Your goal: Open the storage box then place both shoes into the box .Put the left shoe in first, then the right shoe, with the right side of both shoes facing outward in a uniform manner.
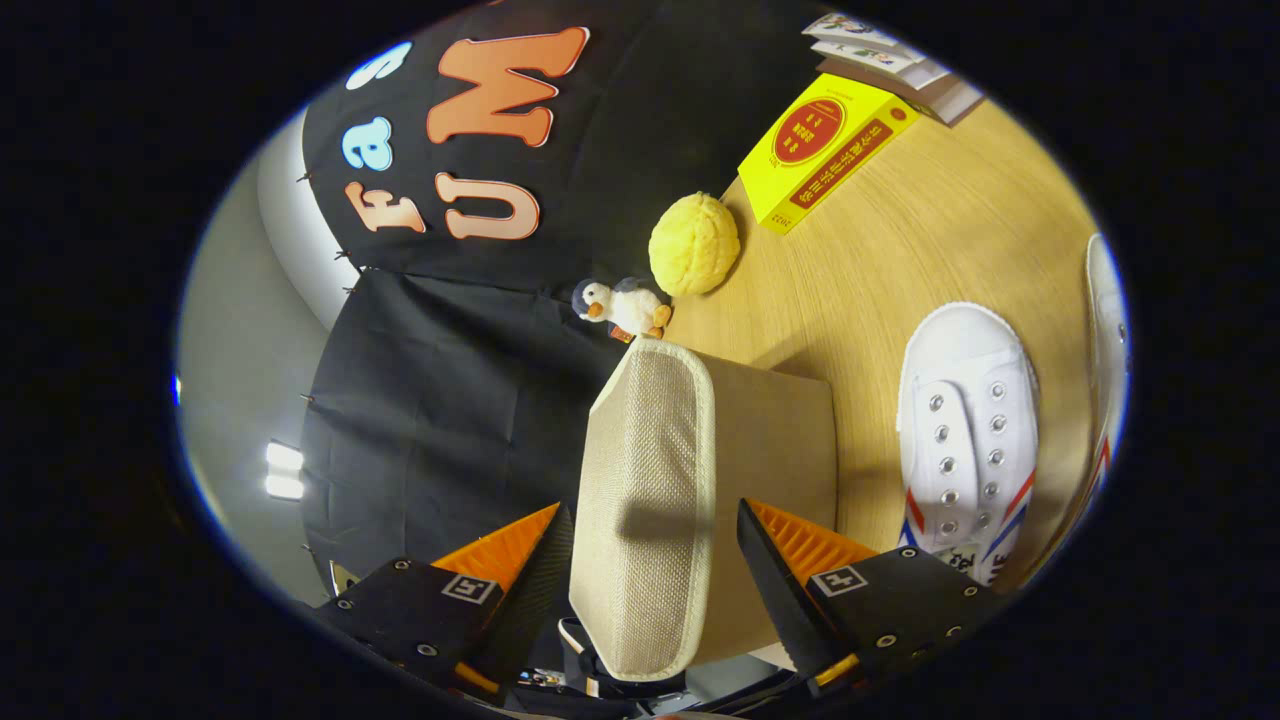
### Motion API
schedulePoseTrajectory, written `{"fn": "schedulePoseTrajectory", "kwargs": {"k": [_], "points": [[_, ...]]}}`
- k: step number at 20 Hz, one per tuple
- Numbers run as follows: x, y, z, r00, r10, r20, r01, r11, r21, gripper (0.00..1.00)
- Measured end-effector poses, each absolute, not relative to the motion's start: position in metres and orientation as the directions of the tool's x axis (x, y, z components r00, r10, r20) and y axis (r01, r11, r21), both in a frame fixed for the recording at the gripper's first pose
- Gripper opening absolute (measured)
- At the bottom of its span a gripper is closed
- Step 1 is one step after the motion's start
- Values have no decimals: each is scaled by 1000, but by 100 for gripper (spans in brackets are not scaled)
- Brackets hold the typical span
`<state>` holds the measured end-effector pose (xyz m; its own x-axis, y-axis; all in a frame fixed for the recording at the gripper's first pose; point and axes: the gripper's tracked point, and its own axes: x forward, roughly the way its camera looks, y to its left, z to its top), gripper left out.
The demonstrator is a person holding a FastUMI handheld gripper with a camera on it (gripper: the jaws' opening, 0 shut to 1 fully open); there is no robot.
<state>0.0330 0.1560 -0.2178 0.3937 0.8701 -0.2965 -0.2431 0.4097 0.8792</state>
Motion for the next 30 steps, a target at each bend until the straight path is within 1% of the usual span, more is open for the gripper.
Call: {"fn": "schedulePoseTrajectory", "kwargs": {"k": [3,6,8,10,11,12,13,14,15,16,17,18,19,22,25,30], "points": [[35,165,-229,376,875,-306,-225,406,886,98],[32,171,-225,358,891,-278,-216,368,904,98],[32,169,-221,359,898,-254,-203,341,918,95],[34,162,-217,375,896,-240,-192,328,925,83],[32,160,-218,378,894,-242,-192,331,924,73],[31,157,-215,379,894,-238,-188,326,926,67],[29,155,-209,379,897,-226,-186,314,931,52],[30,152,-202,387,898,-211,-190,302,934,46],[31,149,-196,408,890,-202,-189,299,935,32],[34,147,-191,428,882,-198,-185,300,936,24],[34,144,-187,446,873,-198,-179,303,936,12],[33,145,-182,455,868,-197,-179,306,935,8],[30,146,-175,454,870,-190,-190,303,934,1],[23,157,-141,452,881,-137,-229,263,937,0],[19,175,-116,453,883,-121,-278,270,922,1],[8,230,-66,430,899,-80,-354,249,901,2]]}}
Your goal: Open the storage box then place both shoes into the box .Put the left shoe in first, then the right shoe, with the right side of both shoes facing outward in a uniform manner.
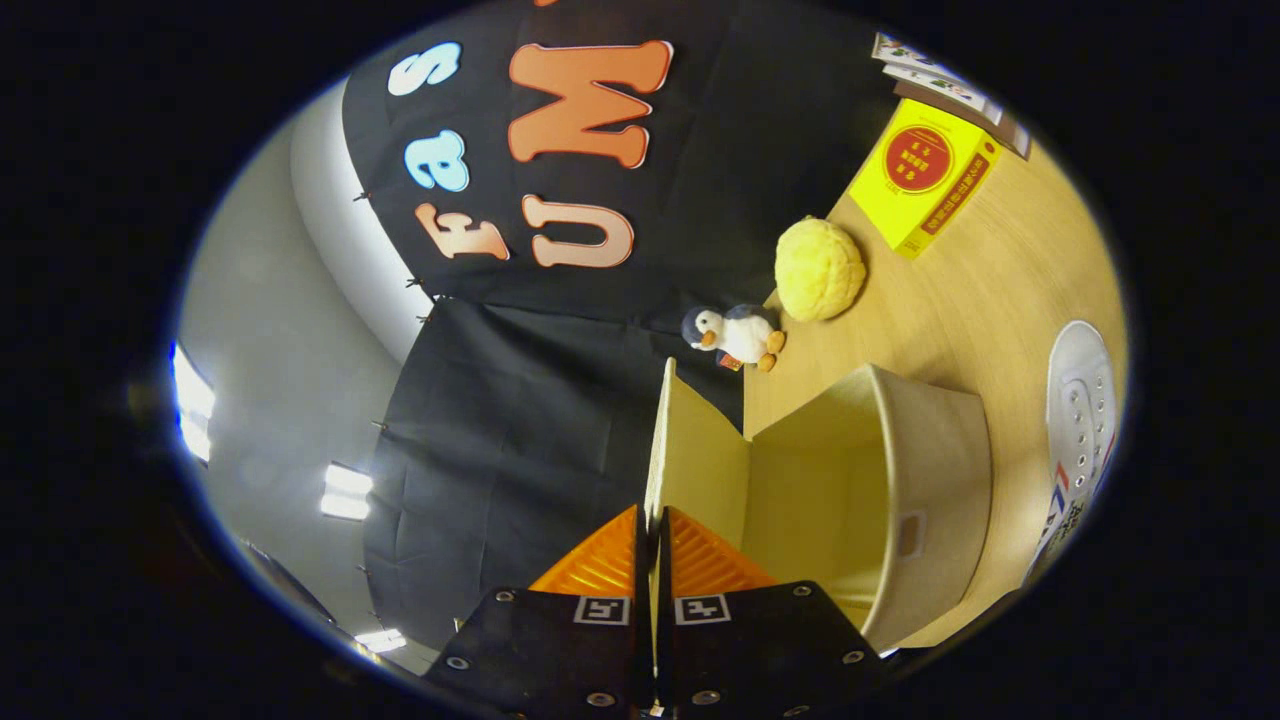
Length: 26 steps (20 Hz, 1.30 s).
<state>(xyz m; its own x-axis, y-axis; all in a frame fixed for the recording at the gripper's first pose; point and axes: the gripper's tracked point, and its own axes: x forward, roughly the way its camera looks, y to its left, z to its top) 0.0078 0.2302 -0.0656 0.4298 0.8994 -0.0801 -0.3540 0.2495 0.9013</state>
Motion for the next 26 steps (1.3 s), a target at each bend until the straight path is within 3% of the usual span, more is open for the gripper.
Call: {"fn": "schedulePoseTrajectory", "kwargs": {"k": [5,16,20,21,25,26], "points": [[-8,306,-34,398,913,-85,-433,269,860,3],[-21,439,-58,400,889,-223,-493,414,765,3],[-25,468,-71,396,876,-275,-521,462,718,10],[-24,472,-74,404,866,-295,-527,484,699,20],[-14,467,-88,466,811,-355,-549,579,602,96],[-10,460,-92,487,792,-368,-554,606,572,98]]}}
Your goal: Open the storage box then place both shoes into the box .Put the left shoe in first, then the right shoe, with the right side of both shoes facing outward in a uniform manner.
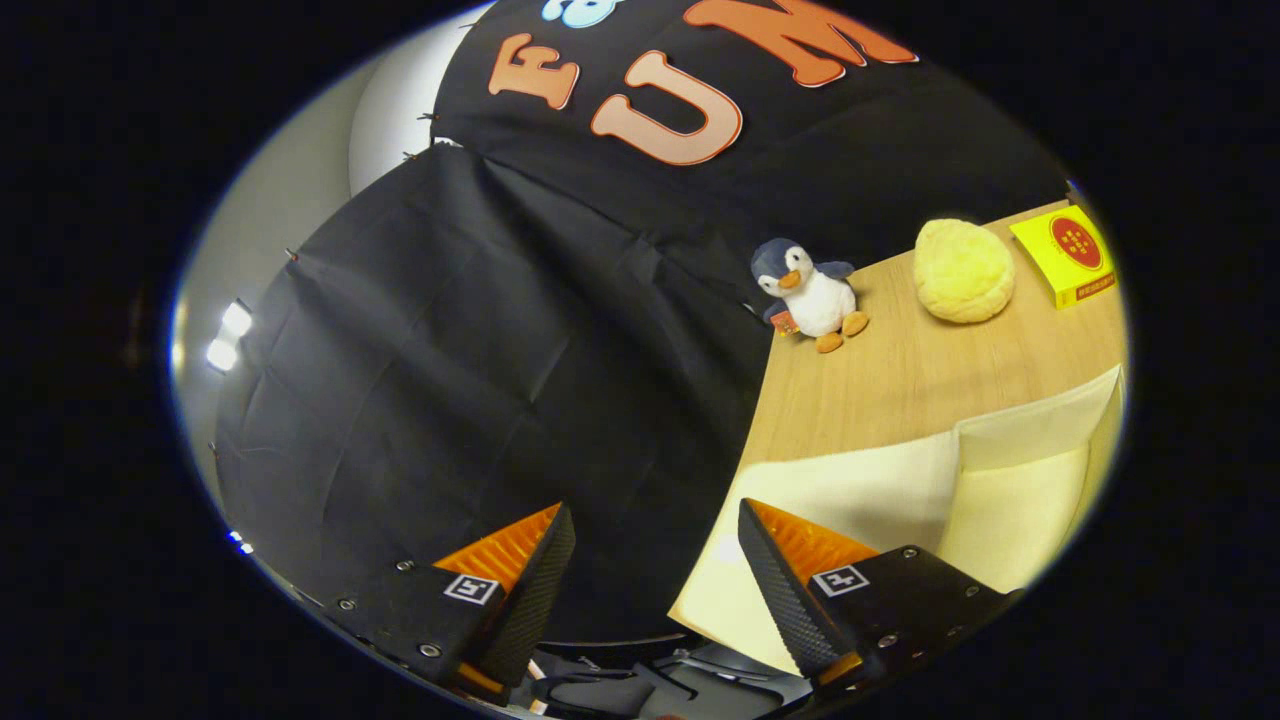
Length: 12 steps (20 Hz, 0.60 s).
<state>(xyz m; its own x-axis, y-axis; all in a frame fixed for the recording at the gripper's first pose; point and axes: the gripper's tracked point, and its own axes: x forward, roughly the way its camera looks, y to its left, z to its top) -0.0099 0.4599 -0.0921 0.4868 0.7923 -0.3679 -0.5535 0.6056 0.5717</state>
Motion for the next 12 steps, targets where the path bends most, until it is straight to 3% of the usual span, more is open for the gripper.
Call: {"fn": "schedulePoseTrajectory", "kwargs": {"k": [5,12], "points": [[14,395,-100,602,692,-400,-539,721,436,98],[41,288,-103,731,552,-402,-420,828,372,98]]}}
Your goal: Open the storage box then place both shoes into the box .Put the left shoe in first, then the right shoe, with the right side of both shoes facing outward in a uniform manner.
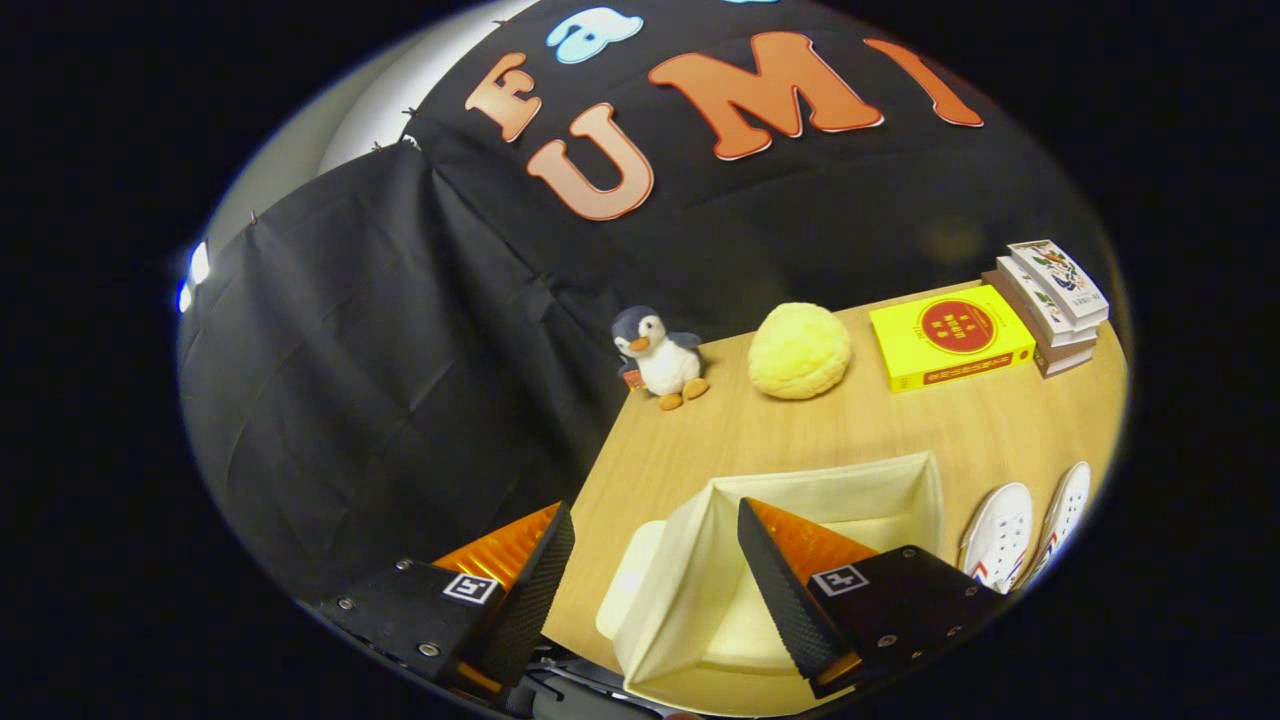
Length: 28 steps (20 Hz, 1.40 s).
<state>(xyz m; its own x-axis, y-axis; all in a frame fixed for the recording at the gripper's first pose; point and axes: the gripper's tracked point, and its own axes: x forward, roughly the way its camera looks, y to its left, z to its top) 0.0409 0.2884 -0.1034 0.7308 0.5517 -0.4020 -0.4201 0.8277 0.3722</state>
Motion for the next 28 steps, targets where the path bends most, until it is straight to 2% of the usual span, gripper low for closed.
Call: {"fn": "schedulePoseTrajectory", "kwargs": {"k": [6,14,18,22,28], "points": [[50,183,-107,834,400,-380,-305,908,287,98],[48,51,-145,891,182,-416,-104,974,202,98],[43,10,-191,867,89,-491,-50,994,92,98],[40,-7,-228,819,70,-569,-75,997,14,97],[38,-15,-275,697,87,-711,-133,991,-9,84]]}}
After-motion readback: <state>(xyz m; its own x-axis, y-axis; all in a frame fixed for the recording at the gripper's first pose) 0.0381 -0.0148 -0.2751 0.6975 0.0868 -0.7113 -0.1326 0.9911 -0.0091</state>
